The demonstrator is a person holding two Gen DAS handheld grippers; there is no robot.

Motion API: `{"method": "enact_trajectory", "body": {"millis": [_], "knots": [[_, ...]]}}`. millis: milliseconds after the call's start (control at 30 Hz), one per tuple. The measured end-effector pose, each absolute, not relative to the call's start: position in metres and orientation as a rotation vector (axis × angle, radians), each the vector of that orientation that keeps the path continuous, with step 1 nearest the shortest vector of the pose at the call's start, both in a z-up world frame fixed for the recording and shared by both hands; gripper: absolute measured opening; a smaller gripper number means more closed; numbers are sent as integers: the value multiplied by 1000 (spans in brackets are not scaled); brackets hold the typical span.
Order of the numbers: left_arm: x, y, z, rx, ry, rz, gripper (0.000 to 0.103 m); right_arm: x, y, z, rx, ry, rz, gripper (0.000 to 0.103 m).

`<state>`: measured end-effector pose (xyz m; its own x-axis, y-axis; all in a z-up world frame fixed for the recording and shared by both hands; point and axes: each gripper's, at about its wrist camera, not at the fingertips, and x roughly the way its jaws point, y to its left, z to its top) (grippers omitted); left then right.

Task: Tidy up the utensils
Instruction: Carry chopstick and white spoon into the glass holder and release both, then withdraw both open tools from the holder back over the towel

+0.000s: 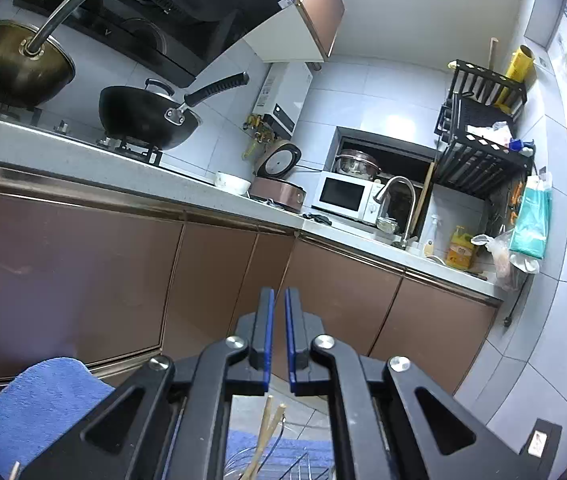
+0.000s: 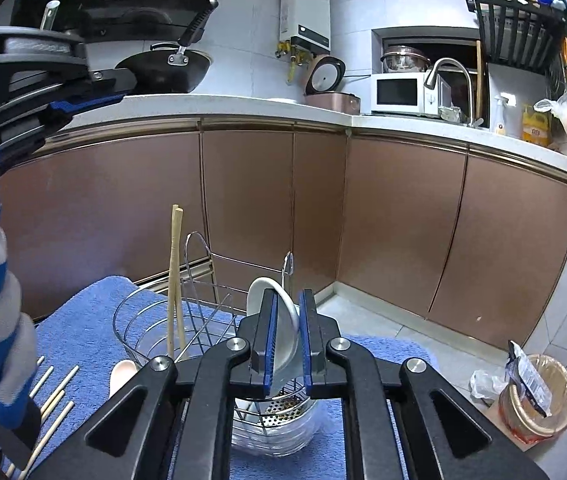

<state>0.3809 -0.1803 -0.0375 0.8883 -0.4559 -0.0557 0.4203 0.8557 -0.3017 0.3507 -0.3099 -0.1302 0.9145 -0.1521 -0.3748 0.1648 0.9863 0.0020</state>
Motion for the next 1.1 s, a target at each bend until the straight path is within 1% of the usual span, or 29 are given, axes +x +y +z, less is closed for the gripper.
{"method": "enact_trajectory", "body": {"millis": [67,133,200,400,567,633,667,700,767,1100], "knots": [[377,-175,-36,-284,134,-470,5,349,-311,-129,38,379,-156,16],[371,-170,-34,-273,140,-475,5,347,-312,-126,43,366,-161,32],[363,-164,-31,-258,133,-470,5,343,-313,-123,52,352,-162,38],[336,-145,-21,-201,139,-442,7,326,-310,-105,66,323,-164,38],[313,-133,-25,-138,203,-401,7,303,-301,-91,60,313,-158,38],[302,-127,-30,-114,232,-384,10,292,-297,-87,61,310,-155,38],[294,-124,-33,-99,248,-370,15,287,-296,-84,60,308,-156,38],[288,-121,-36,-86,261,-358,24,281,-294,-82,62,308,-155,38],[273,-115,-42,-61,278,-333,34,268,-292,-79,70,310,-150,38],[207,-87,-56,47,320,-238,38,215,-264,-75,87,342,-94,39]]}}
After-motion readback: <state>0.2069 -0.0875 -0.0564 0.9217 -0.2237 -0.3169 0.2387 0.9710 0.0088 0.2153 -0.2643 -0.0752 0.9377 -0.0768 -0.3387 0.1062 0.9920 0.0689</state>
